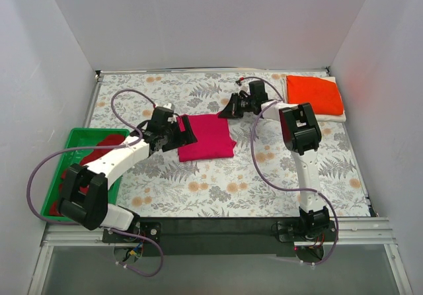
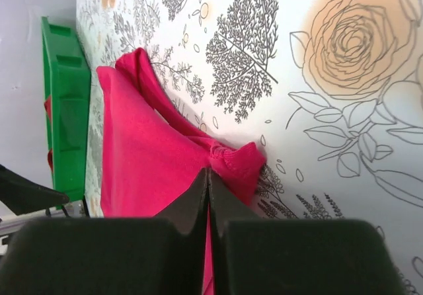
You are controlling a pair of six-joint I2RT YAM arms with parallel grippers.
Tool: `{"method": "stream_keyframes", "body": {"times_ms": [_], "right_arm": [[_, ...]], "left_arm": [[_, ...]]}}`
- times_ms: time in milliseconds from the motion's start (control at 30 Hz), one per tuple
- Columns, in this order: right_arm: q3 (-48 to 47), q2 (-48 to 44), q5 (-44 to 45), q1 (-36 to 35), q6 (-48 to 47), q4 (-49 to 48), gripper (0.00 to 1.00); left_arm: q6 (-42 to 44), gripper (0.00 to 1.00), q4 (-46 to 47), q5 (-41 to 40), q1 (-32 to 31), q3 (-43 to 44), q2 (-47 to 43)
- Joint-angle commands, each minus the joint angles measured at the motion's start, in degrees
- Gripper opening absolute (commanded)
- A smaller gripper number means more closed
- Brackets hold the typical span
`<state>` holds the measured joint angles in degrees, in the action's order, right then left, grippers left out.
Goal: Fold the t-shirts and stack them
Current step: Fold the tshirt
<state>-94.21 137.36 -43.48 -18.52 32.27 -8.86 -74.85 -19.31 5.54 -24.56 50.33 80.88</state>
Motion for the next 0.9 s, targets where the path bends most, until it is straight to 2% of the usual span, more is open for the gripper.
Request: {"method": "stream_keyframes", "body": {"times_ms": [0, 133, 300, 367, 433, 600, 667, 867], "right_arm": [[-1.8, -0.2, 2.2, 0.8, 1.0, -0.4, 0.06], [3.5, -6.8, 2.6, 2.3, -2.1, 1.1, 0.11], [13.9, -22.5, 8.8, 4.2, -8.0, 8.5, 0.39], [18.9, -28.7, 13.3, 4.8, -10.4, 13.7, 0.44], [22.8, -32.5, 18.4, 5.4, -11.9, 17.1, 0.55], [29.4, -43.5, 22.3, 9.1, -13.5, 24.7, 0.74], [33.0, -47.5, 22.1, 10.3, -13.5, 25.6, 0.77], [40.5, -55.6, 22.1, 11.9, -13.9, 26.9, 0.79]], "left_arm": [[6.6, 0.78, -0.1, -4.8, -3.9, 0.6, -1.9], [11.5, 0.78, -0.2, -11.0, -11.4, 4.4, 1.4], [18.1, 0.78, -0.8, -18.1, -20.4, 12.2, 10.1], [21.8, 0.77, -0.9, -21.5, -24.7, 16.4, 12.9], [25.1, 0.73, -0.8, -23.9, -28.4, 19.0, 17.0], [34.2, 0.68, -0.7, -27.4, -33.7, 23.8, 23.1], [35.7, 0.68, -0.5, -27.1, -35.0, 24.4, 25.1], [40.2, 0.56, -0.3, -27.2, -35.9, 25.2, 28.5]]}}
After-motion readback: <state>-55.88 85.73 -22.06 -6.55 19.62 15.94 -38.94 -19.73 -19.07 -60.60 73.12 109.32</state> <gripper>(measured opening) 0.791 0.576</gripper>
